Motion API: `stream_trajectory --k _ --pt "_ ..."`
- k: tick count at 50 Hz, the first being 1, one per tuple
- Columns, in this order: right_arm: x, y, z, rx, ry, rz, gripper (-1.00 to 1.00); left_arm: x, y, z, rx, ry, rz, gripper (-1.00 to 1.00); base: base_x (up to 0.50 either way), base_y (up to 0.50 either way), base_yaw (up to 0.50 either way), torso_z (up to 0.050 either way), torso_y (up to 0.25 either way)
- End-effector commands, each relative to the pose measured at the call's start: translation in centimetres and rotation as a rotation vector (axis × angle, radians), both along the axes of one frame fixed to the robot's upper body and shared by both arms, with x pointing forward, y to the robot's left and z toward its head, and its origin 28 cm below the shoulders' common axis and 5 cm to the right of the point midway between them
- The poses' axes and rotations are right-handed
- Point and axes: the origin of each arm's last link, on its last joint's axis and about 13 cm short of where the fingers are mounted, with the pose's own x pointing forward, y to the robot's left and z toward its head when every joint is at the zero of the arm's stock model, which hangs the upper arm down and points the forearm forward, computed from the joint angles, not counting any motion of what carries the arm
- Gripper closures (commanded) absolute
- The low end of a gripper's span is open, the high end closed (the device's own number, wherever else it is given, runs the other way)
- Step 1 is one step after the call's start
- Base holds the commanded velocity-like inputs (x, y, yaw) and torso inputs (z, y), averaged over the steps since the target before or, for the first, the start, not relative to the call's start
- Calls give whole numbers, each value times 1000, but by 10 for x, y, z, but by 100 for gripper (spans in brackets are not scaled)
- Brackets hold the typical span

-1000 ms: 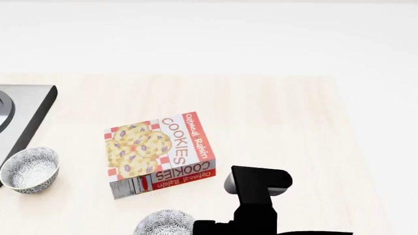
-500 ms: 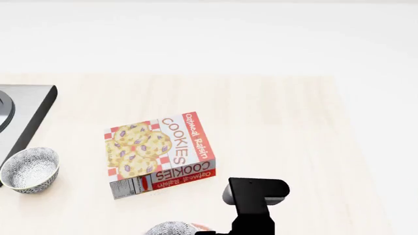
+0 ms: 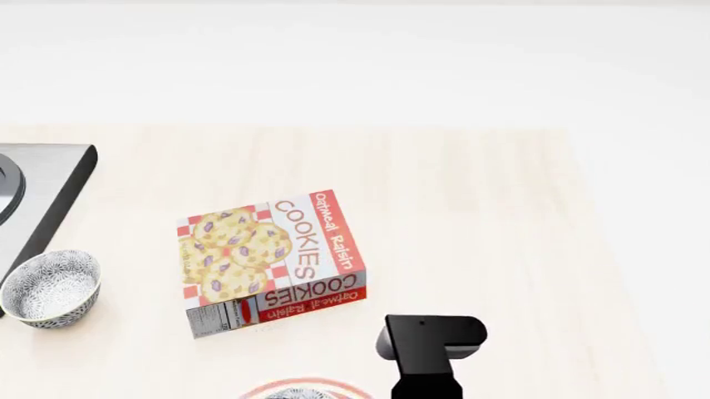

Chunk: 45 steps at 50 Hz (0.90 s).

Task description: Pick the akita bowl next to the plate and place it on the plate.

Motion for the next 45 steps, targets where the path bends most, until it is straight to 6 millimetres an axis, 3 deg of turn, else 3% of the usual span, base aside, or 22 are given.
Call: stream_trajectory --k 1,9,10,32,45 --pt "1 -1 -5 0 6 -2 100 0 0 0 0 0 0 -100 0 0 0 0 0" --pt "0 0 -6 -13 -12 9 100 0 0 0 0 0 0 -100 0 0 0 0 0" --pt "1 -1 -5 -6 -15 -1 -100 0 0 0 0 0 0 -100 0 0 0 0 0" --pt "-23 -8 61 -74 -219 43 -100 0 0 -1 -1 1 1 -100 0 0 0 0 0" --pt "-37 -19 88 -66 -373 -48 -100 0 0 0 -4 2 1 -100 0 0 0 0 0"
